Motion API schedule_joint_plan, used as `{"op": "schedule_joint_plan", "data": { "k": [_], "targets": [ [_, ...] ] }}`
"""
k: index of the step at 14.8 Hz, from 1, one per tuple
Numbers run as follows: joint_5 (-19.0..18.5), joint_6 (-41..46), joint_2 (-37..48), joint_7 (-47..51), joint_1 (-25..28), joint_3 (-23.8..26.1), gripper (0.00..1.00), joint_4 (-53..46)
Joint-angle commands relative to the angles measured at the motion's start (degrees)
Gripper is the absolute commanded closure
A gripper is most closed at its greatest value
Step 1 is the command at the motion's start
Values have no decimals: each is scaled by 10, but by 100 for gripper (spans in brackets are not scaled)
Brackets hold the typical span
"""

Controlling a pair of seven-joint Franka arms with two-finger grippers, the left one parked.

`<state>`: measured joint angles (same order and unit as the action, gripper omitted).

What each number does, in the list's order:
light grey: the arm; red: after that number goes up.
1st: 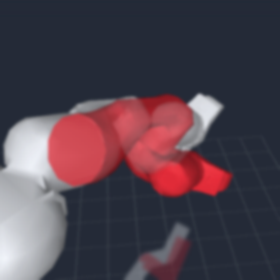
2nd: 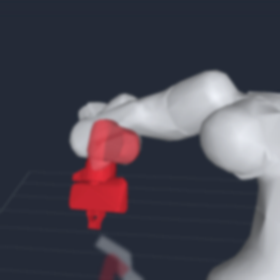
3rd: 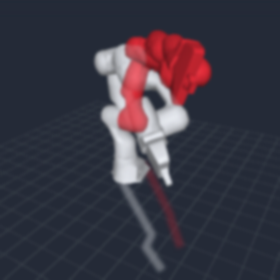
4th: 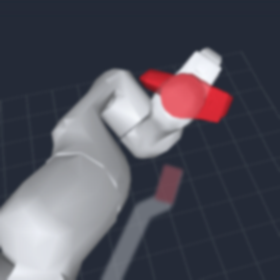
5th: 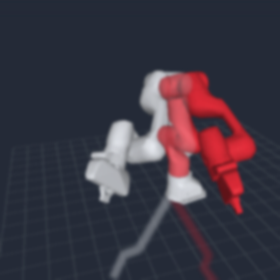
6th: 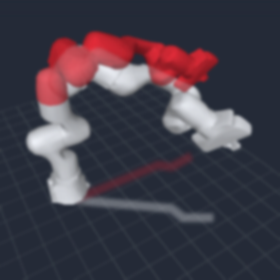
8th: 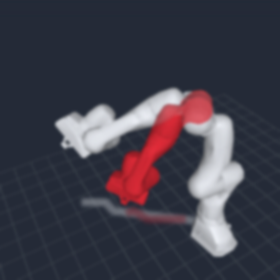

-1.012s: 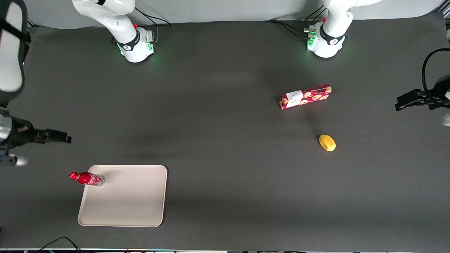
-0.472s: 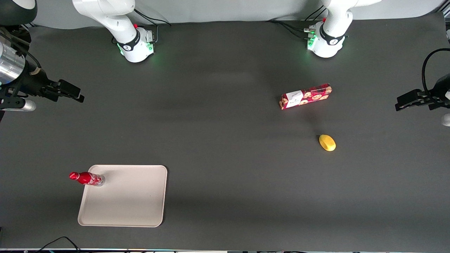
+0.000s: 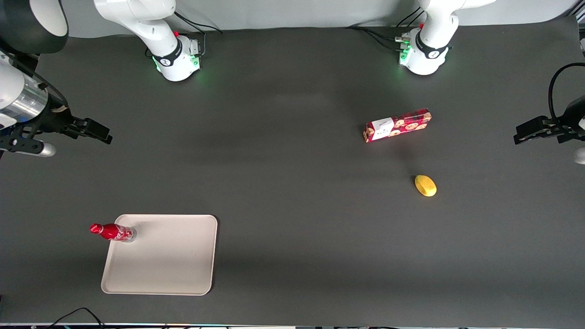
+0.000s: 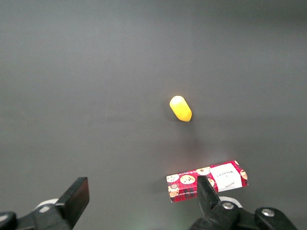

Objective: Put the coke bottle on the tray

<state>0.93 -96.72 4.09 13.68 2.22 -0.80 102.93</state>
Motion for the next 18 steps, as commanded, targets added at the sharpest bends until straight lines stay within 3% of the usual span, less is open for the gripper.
{"op": "schedule_joint_plan", "data": {
  "k": [1,5,8,10,18],
  "targets": [
    [-5,-8,4,-19,9,-22,0,2],
    [-8,17,-19,-58,9,-21,0,-49],
    [-1,61,13,-62,9,-18,0,-37],
    [15,49,53,-54,9,-16,0,8],
    [12,54,24,-62,2,-18,0,-37]
  ]
}}
